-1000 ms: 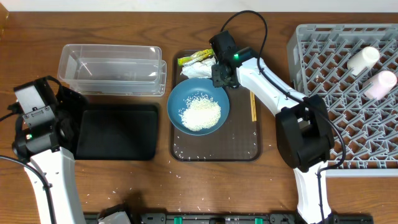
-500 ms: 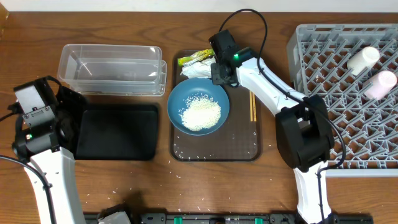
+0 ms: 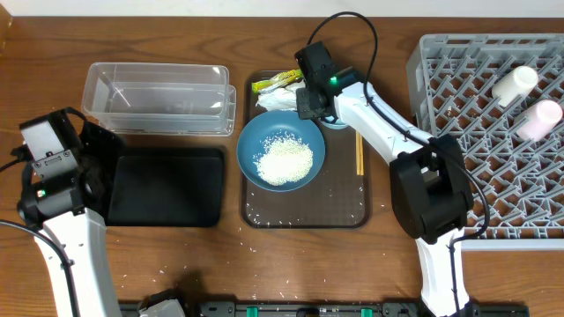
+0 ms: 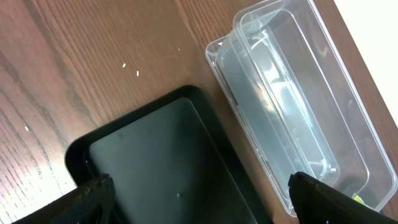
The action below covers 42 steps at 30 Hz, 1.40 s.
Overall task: Sort waste into correct bins and load items into the dishwasher rack
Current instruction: 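Lift the saucer with the right gripper and lower it into the rack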
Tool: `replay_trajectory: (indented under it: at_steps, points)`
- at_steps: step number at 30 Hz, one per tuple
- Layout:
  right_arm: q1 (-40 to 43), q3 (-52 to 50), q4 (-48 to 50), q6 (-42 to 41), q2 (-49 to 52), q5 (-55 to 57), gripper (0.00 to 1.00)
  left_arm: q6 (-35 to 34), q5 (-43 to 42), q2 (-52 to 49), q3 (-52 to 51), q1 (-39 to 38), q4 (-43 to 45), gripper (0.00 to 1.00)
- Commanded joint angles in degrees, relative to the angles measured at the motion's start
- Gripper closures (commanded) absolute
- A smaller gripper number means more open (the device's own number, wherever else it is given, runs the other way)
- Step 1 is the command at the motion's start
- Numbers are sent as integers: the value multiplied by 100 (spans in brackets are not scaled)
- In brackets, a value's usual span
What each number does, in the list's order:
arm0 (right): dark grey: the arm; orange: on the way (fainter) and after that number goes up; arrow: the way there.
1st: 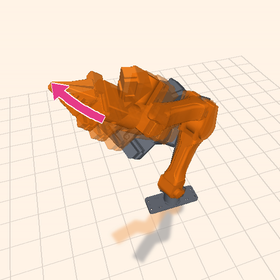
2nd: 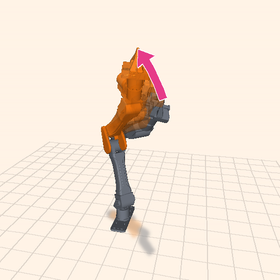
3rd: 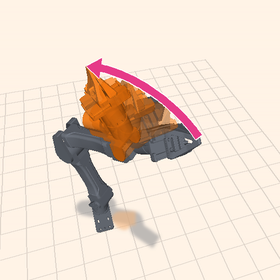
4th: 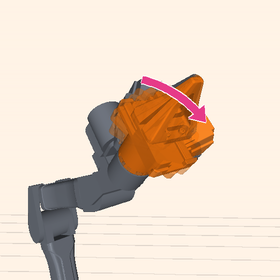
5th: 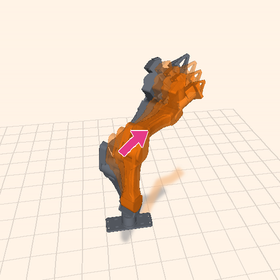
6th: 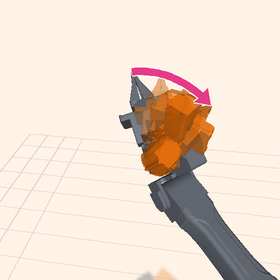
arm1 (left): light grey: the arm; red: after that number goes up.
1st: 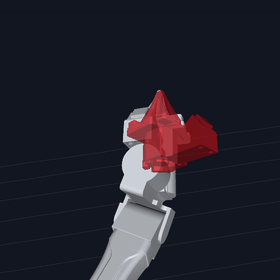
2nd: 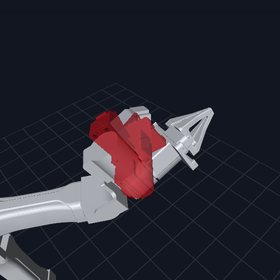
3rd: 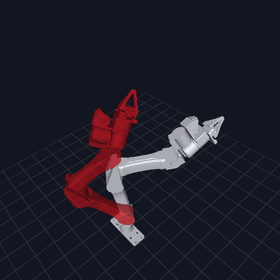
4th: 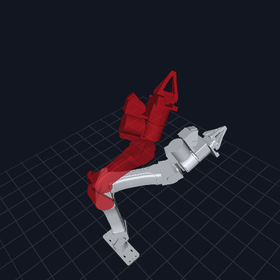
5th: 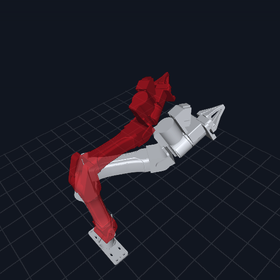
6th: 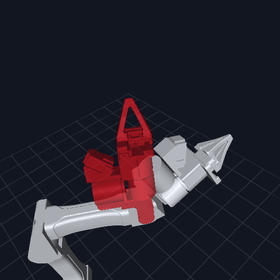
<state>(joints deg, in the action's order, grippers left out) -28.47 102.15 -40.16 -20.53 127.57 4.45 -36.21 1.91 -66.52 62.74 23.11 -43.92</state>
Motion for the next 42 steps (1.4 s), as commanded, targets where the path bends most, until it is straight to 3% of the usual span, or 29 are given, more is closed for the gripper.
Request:
replay_trajectory:
  at_steps: [1, 9, 16, 22, 27, 32, 42]
  points:
    - [-33, 81, 7, 2, 15, -155, 99, -33, 90, 28, 125, 22, -20, 8]
    - [271, 780, -533, 2, -286, -321, 99, -33, 92, 28, 125, 22, -20, 8]
    - [1010, 1261, -1134, 7, -962, -695, 99, -33, 92, 28, 125, 22, -20, 8]
    - [2050, 1261, -1443, 334, -1547, -1598, 99, -33, 92, 28, 125, 22, -20, 8]
    - [3095, 1261, -1569, 734, -1818, -3165, 99, -33, 90, 28, 125, 22, -20, 8]
    - [4258, 1244, -1945, 820, -1838, -4087, 99, -33, 90, 28, 125, 22, -20, 8]
    - [6312, 1233, -2586, 1735, -1816, -5803, 99, -33, 92, 28, 125, 22, -20, 8]
